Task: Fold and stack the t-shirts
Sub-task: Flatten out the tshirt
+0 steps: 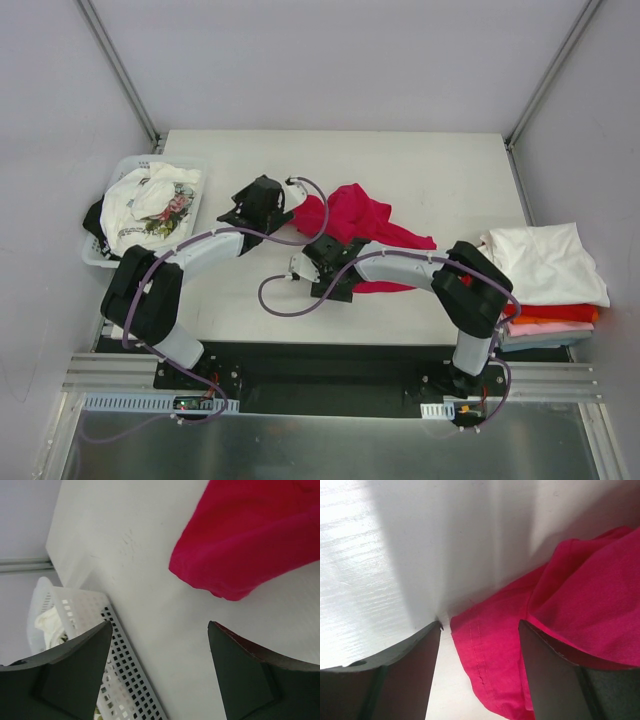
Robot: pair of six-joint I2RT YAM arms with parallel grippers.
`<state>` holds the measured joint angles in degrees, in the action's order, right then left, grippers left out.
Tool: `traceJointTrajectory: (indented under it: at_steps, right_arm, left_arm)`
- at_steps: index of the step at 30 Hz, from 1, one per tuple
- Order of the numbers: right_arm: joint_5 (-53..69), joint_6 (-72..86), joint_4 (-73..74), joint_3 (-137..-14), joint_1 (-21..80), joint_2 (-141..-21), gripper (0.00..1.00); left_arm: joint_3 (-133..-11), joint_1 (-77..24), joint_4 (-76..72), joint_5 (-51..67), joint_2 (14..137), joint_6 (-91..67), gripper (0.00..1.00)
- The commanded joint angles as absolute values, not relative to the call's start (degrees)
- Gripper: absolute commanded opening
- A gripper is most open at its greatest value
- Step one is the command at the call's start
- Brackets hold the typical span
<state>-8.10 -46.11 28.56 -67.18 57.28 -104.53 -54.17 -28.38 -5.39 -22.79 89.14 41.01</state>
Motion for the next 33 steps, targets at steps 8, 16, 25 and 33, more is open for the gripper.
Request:
traceJointTrajectory:
  at_steps: [8, 16, 25, 33]
  right_arm:
    - [-6.2, -46.0, 30.1, -68.6, 56.6, -105.1, 0.67]
    - [-6.2, -45.9, 30.5, -68.6, 56.7, -105.1, 0.67]
    - [-5.7, -45.5, 30.8, -68.5, 56.7, -105.2, 0.67]
    - [-5.7, -45.4, 30.8, -68.3, 56.6, -105.5, 0.66]
  left_arm:
    - [-55.1, -27.9, 4.1, -10.7, 93.0, 32.9, 0.77]
    - [-58.7, -28.0, 4.8, -8.6, 97.6, 32.4, 0.75]
    - [-62.8, -27.9, 4.8, -9.3, 101.5, 33.1, 0.73]
    - [-64.2, -27.9, 4.8, -9.4, 103.4, 33.0, 0.49]
